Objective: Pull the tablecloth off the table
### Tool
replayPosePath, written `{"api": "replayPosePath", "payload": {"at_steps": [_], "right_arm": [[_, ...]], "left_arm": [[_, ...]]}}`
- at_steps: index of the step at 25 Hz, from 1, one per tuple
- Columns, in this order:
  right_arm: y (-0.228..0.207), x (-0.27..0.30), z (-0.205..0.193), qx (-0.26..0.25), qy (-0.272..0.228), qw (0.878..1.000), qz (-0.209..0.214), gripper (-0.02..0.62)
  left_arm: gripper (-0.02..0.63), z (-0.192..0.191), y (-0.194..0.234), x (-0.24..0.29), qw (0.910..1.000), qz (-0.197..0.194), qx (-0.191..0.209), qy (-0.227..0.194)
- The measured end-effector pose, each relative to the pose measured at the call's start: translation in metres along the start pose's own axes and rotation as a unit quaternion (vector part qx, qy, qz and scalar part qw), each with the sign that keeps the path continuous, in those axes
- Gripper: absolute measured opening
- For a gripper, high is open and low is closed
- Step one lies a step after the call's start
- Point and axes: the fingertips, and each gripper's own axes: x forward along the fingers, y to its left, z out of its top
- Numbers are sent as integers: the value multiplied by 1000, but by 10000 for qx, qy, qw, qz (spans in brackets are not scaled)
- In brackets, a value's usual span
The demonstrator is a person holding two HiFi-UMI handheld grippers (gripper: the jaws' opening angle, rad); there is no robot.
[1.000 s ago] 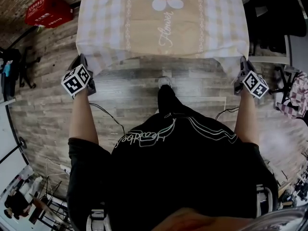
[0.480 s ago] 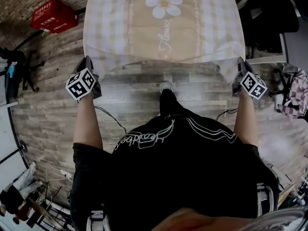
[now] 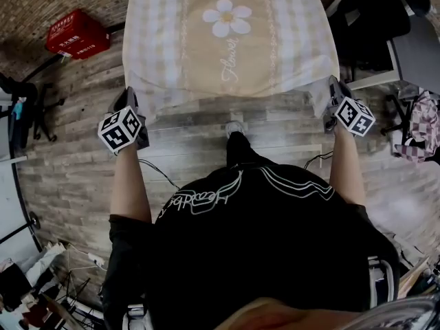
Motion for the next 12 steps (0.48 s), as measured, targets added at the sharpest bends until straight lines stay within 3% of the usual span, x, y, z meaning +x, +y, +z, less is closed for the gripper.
{"api": "replayPosePath", "payload": {"at_steps": [12], "right_arm": [[41, -37, 4, 233, -347, 9986, 315, -3]], "left_arm": [[5, 0, -37, -52, 9973, -496, -418, -332]]}}
